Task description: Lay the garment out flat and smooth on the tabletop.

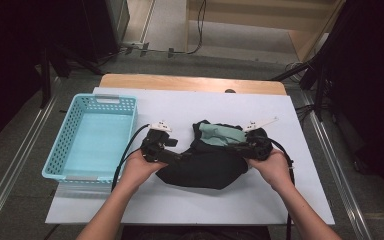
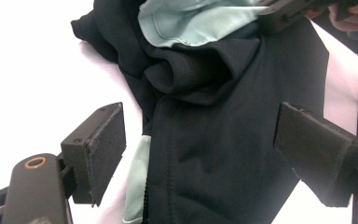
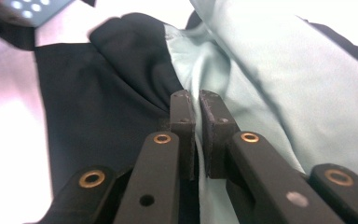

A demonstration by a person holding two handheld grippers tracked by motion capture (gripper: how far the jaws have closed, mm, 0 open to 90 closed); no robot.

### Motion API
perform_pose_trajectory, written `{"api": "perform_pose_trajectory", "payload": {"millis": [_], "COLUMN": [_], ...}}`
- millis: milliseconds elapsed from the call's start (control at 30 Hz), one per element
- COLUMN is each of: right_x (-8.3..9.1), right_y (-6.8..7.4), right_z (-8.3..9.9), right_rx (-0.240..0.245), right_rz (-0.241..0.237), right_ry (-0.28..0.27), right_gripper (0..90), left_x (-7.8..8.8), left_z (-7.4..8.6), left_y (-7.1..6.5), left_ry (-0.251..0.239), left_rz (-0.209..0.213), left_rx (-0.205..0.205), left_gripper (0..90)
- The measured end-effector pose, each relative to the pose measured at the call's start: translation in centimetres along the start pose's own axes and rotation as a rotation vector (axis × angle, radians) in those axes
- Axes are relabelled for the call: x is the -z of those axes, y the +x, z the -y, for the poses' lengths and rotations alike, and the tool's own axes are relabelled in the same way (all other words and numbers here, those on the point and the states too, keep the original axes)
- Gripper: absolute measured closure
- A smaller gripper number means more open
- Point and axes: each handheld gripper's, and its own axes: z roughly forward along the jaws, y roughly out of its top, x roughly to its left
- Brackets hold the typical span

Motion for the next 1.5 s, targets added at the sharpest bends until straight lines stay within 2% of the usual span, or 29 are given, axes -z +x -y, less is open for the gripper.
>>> {"api": "perform_pose_trajectory", "payload": {"millis": [133,533,733,933,1267,1500], "right_x": [1.5,5.4,6.3,7.4,8.8,9.3], "right_y": [0.5,0.2,0.1,0.2,-0.4,-0.8], "right_z": [0.4,2.6,3.9,5.2,7.4,8.4], "right_rx": [0.02,-0.007,-0.041,-0.05,-0.1,-0.123], "right_rz": [-0.001,-0.009,-0.007,0.008,0.046,0.08], "right_ry": [-0.022,-0.058,-0.061,-0.057,-0.056,-0.031], "right_gripper": [82.5,82.4,82.1,81.9,81.7,81.7], "left_x": [0.2,0.1,-0.2,-0.5,-1.5,-2.1], "left_z": [-0.1,-0.5,-0.8,-1.1,-1.9,-2.4], "left_y": [0.2,0.2,0.1,0.2,0.3,0.5], "left_ry": [-0.006,-0.008,-0.002,0.003,0.018,0.015], "left_rz": [-0.001,-0.013,-0.014,-0.011,-0.014,-0.005], "left_rx": [0.008,0.01,0.0,0.003,-0.003,-0.002], "left_gripper": [17.7,17.8,19.8,19.9,20.9,21.0]}}
